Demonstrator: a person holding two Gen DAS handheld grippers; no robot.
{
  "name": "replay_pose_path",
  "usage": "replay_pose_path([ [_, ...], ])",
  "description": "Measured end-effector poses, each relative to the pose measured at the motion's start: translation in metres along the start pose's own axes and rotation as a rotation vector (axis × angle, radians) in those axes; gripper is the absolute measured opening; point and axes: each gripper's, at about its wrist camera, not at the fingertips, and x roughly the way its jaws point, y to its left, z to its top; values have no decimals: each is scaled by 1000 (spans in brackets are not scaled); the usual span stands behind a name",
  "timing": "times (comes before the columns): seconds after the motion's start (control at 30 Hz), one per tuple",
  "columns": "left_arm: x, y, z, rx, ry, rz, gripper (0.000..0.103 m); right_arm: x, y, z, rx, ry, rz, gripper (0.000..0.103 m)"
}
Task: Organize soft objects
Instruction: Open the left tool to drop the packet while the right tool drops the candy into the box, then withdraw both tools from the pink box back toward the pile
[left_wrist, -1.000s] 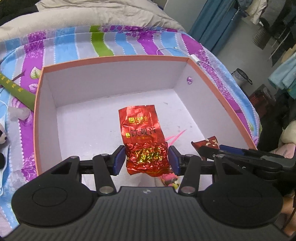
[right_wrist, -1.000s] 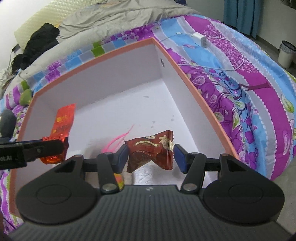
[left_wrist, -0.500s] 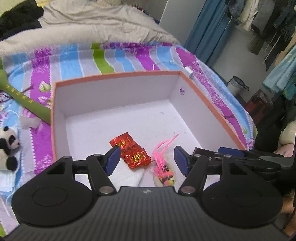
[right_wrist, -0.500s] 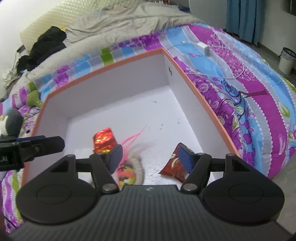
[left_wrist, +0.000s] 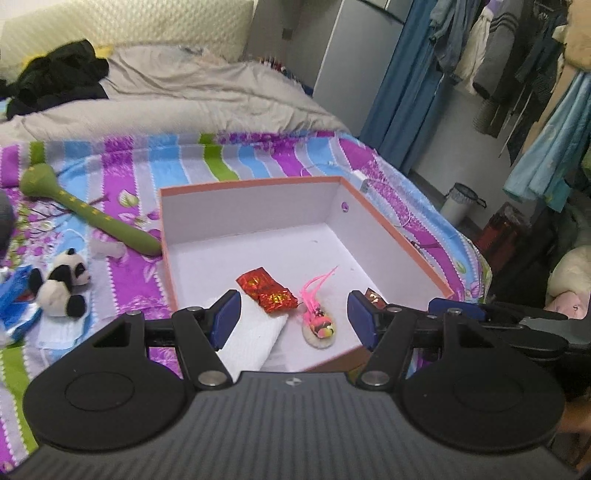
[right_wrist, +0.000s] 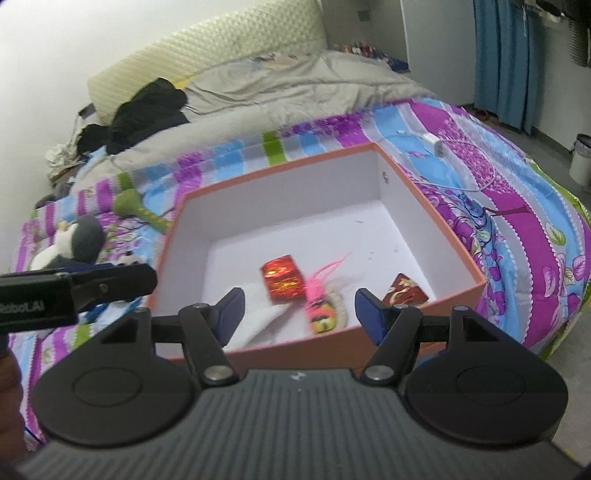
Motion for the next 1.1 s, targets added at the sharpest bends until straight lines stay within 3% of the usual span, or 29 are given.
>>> replay_pose_path([
  [0.23,-56,10,-31,-5,-63,27,69,-32,27,-23,-26,-46,44,68],
  [0.37,-86,29,-52,-64,-102,51,69,-43,44,-38,-44,-73,64,68],
  [0.63,-143,55,-86,-50,-177,190,69,-57,75,-68,-60,-77,143,68],
  [1.1,-193,107,-161,-180,-195,335,69,-58,134,-108,-171,-54,270,68],
])
